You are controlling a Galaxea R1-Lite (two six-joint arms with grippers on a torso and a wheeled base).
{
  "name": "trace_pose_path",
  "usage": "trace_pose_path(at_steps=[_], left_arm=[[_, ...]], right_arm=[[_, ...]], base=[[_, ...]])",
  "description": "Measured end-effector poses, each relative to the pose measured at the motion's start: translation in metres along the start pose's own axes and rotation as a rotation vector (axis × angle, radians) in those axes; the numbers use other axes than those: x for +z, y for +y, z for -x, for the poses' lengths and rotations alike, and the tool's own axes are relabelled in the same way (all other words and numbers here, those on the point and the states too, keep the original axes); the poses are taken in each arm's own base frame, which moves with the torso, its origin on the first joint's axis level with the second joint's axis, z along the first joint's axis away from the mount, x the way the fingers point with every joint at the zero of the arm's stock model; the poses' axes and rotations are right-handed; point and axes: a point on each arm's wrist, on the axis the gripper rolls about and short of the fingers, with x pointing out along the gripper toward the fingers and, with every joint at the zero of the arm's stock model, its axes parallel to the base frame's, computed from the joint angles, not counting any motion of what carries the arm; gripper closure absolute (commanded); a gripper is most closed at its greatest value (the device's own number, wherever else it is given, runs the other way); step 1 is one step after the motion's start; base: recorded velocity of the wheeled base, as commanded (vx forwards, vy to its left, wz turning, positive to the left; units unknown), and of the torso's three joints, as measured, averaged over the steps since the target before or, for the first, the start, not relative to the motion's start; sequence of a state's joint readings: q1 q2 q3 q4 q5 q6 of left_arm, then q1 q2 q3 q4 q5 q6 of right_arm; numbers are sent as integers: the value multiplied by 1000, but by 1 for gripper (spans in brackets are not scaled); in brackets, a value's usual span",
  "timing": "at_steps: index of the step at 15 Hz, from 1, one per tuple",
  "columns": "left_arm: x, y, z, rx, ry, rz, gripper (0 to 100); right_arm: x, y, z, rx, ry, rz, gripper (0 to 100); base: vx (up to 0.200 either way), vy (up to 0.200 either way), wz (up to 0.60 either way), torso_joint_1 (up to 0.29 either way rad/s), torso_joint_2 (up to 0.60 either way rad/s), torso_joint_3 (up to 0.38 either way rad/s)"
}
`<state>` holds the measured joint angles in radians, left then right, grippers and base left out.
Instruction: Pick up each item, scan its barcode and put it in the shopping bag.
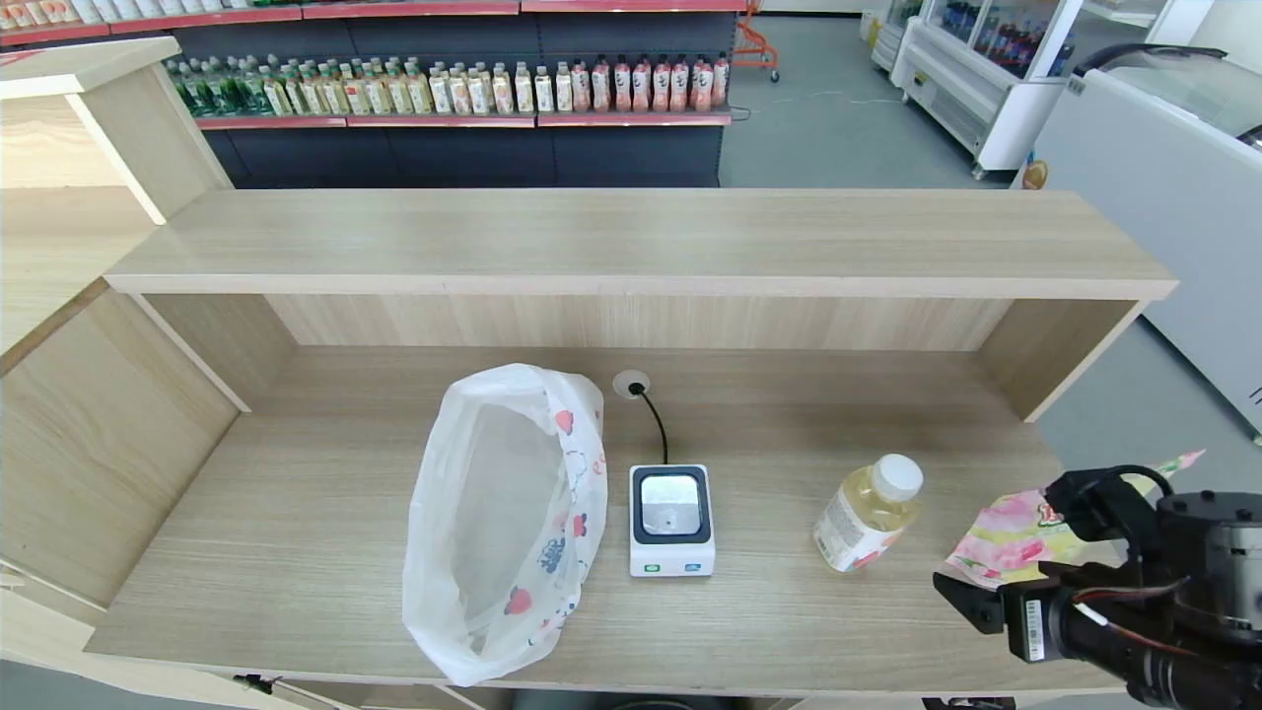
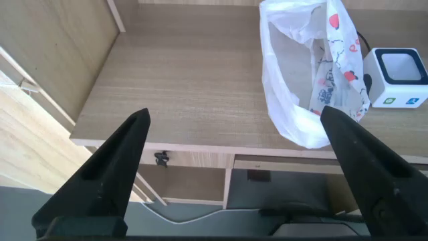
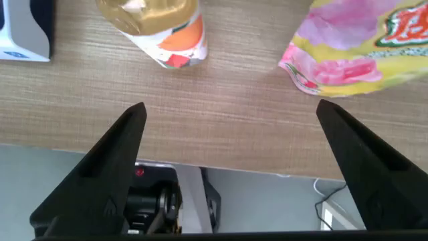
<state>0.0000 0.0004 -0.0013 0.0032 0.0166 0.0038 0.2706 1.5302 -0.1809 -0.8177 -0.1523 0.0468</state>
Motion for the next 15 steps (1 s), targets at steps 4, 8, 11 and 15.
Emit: trace_pose_path(at_steps=[4,8,11,15], left_arm=[[0,0,0,0,0,0,0],[0,0,0,0,0,0,0],[0,0,0,0,0,0,0],[0,0,0,0,0,0,0]], right_arm=[[-3,17,-23,64,-19,35,0],[-3,25,-42,83,-74,120,0],[-2,29,-56,101,-119,176,0],[-2,33,-73,118,-171,230,0]], base=[[0,0,0,0,0,0],[0,0,0,0,0,0],[0,0,0,0,0,0],[0,0,0,0,0,0]])
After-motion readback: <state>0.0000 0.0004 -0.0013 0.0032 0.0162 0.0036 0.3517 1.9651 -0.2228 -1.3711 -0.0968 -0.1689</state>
